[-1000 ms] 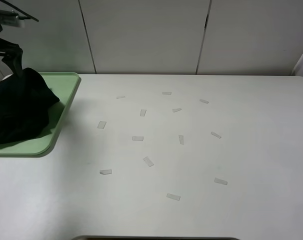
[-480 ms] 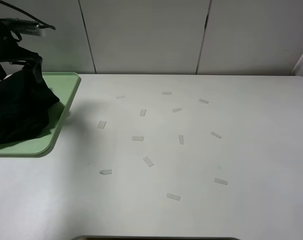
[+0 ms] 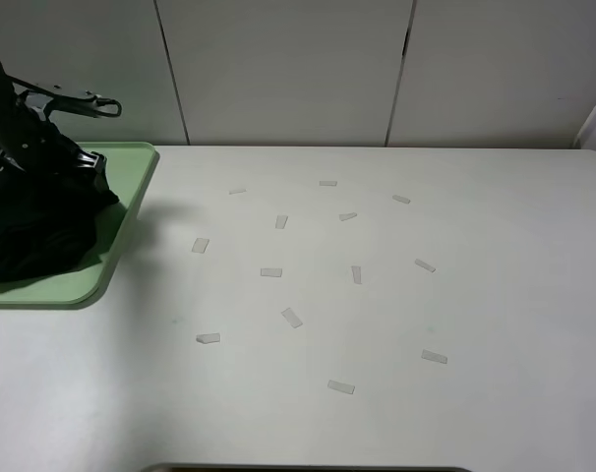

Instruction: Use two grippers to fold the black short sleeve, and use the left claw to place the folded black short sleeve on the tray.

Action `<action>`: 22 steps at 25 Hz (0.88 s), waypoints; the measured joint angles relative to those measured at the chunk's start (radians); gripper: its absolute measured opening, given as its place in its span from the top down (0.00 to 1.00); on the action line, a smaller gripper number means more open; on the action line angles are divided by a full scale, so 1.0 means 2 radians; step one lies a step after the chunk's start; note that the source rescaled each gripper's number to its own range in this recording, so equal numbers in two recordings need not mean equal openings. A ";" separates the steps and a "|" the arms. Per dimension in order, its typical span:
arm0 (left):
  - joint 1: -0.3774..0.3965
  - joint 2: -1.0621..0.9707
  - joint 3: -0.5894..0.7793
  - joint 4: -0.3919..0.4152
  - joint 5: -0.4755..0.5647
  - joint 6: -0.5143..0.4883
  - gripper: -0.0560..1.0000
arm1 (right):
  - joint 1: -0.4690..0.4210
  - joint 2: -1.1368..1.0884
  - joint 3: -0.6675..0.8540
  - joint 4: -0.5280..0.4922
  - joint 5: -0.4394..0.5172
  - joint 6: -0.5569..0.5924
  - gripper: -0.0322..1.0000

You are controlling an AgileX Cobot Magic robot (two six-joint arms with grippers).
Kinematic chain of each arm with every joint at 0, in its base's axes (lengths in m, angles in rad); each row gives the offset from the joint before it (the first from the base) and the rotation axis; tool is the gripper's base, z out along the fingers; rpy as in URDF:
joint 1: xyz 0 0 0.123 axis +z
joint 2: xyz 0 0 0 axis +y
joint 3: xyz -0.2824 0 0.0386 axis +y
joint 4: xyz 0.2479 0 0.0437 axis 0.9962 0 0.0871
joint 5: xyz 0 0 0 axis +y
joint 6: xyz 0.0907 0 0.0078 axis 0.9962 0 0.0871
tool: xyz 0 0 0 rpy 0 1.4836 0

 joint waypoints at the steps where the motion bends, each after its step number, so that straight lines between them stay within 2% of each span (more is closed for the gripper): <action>1: 0.000 0.005 0.002 -0.001 -0.015 0.000 0.00 | 0.000 0.000 0.000 0.000 0.000 0.000 0.00; 6: -0.002 0.041 0.003 -0.001 -0.057 0.000 0.00 | 0.000 0.000 0.000 0.000 0.000 0.000 0.00; 12: -0.003 0.049 0.003 -0.001 -0.073 0.000 0.00 | 0.000 0.000 0.000 0.000 0.000 0.000 0.00; 17: -0.012 0.019 -0.013 -0.001 -0.039 0.000 0.00 | 0.000 0.000 0.000 0.000 0.000 0.000 0.00; 22: -0.016 -0.048 -0.023 -0.012 0.039 0.000 0.00 | 0.000 0.000 0.000 0.000 0.000 0.000 0.00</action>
